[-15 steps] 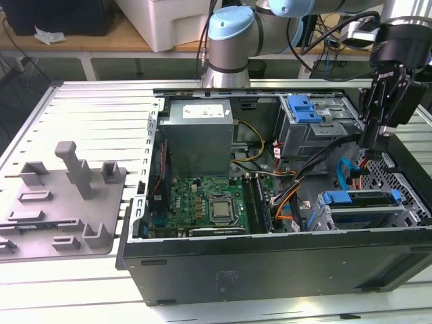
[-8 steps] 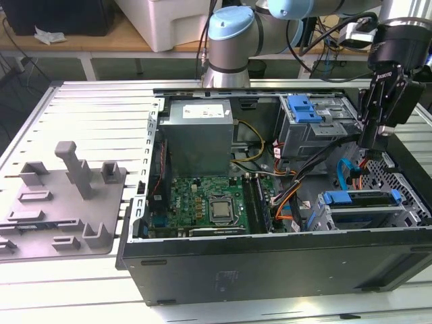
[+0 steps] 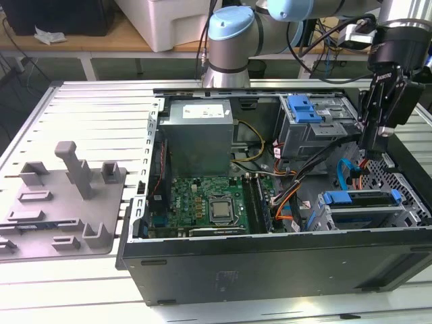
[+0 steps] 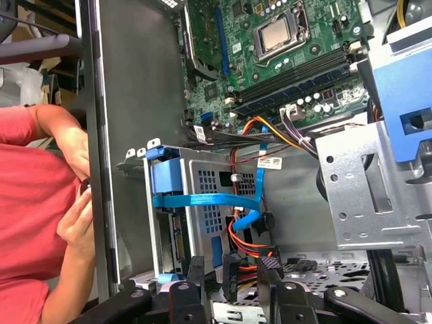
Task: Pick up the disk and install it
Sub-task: 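Insert the first disk wire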
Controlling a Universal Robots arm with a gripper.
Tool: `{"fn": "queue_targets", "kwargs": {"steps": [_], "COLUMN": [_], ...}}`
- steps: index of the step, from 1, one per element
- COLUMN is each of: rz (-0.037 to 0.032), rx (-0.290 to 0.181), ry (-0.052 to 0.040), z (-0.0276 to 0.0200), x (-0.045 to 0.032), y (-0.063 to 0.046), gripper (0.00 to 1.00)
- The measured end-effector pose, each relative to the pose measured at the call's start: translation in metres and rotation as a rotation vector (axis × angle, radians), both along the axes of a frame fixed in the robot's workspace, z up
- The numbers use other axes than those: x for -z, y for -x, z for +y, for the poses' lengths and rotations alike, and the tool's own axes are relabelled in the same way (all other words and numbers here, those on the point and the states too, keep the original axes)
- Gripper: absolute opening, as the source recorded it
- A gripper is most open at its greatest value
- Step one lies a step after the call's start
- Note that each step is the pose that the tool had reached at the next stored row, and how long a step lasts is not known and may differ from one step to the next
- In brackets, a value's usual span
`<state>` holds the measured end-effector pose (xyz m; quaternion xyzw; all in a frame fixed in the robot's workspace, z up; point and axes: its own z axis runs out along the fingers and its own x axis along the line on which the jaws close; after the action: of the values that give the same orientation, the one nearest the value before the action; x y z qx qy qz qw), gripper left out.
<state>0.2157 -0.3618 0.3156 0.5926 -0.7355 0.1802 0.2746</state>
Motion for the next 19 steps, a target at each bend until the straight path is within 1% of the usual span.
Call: {"fn": "queue_targets", "kwargs": {"steps": [4, 5, 6, 10, 14, 19], "rz": [-0.0001, -0.0002, -0.0002, -0.0018, -0.0032, -0.0062], "rx": [0.002, 0.003, 0.003, 0.008, 0.009, 0.011], "ry": [0.004, 0.0053, 0.0061, 0.0114, 0.0129, 0.0128], "z": [0.0, 0.0, 0.0, 0.0, -0.0001, -0.0043], "x": [0.001, 0.0011, 0.0012, 0.0016, 0.0021, 0.0033], "y": [0.0, 0.0, 0.0, 0.0, -0.0001, -0.0001], "gripper": [0.44, 0.42, 0.35, 0.35, 0.35, 0.35]}}
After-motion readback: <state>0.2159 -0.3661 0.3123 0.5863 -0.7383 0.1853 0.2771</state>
